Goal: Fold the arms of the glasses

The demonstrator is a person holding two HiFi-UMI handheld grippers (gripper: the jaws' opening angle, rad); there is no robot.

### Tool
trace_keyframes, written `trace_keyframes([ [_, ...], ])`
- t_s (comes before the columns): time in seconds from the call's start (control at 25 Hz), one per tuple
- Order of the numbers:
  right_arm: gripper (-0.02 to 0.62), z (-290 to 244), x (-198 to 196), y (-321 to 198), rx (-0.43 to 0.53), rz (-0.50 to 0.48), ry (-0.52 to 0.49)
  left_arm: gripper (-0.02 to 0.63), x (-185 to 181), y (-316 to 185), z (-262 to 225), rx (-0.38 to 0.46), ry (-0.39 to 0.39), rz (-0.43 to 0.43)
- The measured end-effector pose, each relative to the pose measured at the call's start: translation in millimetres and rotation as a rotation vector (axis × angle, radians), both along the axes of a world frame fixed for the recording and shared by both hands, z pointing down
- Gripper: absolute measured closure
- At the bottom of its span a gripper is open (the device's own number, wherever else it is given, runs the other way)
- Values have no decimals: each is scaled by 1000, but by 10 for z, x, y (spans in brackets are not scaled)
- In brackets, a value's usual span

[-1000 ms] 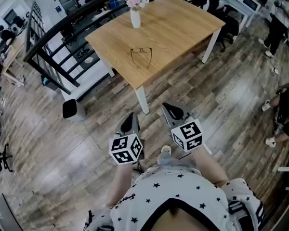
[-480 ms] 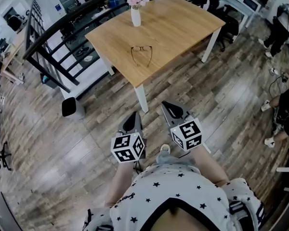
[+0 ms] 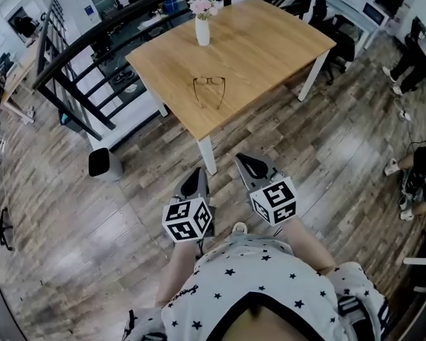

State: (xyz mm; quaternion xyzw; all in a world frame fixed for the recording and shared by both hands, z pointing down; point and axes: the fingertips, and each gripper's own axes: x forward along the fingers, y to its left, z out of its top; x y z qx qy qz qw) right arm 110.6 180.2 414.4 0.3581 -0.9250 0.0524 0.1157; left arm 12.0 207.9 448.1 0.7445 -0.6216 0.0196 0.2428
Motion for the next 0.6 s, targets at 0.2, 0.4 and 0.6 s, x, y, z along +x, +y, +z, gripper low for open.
trace_keyframes([
  [0.2, 577, 22, 85, -194, 2, -27, -2, 600, 57, -201, 18, 3, 10, -26],
  [0.4, 577, 60, 153, -369, 2, -46, 2, 600, 116, -368, 75, -6, 16, -49],
  [0.6, 577, 90, 228, -503, -7, -60, 9, 600, 203, -499, 71, -8, 15, -58],
])
